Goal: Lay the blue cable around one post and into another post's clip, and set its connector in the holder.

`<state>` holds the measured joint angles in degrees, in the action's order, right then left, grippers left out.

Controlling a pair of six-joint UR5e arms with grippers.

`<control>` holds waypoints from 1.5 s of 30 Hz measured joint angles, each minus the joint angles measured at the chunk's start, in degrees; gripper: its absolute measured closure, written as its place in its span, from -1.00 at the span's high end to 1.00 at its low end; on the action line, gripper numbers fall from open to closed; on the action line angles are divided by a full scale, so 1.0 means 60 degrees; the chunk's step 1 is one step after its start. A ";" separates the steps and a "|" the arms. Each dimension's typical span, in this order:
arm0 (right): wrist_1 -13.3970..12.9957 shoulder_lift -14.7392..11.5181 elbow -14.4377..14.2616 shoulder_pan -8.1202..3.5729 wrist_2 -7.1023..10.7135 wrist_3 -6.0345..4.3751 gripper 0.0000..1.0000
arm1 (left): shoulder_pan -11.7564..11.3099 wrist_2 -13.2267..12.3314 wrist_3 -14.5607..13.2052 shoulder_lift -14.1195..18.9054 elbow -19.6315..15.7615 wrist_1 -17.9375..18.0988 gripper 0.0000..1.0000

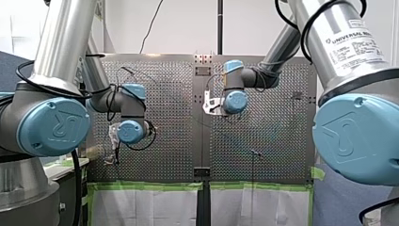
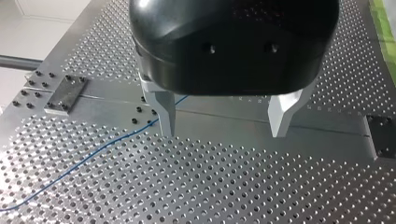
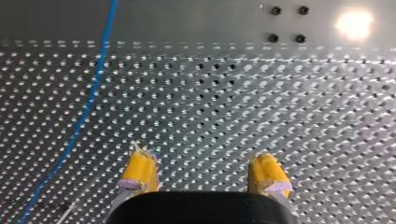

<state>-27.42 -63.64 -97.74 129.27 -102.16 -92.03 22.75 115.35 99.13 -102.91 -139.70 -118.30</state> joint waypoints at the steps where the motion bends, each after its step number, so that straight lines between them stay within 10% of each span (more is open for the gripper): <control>1: 0.0005 0.0053 -0.0002 0.0018 -0.0020 0.0018 0.98 | -0.0003 0.0006 0.0000 -0.0001 0.0003 -0.0001 1.00; 13: -0.0043 0.0713 -0.0007 0.0377 -0.0301 0.0328 0.98 | -0.0051 0.0016 -0.0001 0.0004 0.0002 -0.0002 1.00; 23: -0.0125 0.0747 -0.0027 0.1139 -0.1000 0.0644 0.98 | -0.0080 0.0005 -0.0001 -0.0003 0.0000 -0.0021 1.00; 45: -0.0573 0.0835 -0.0546 0.1545 -0.1331 0.0529 0.98 | -0.0138 -0.0161 0.0162 0.0002 -0.0001 -0.0320 1.00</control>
<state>-30.86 -58.64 -101.01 138.54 -110.15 -88.86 21.92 114.39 100.10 -102.90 -139.70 -120.22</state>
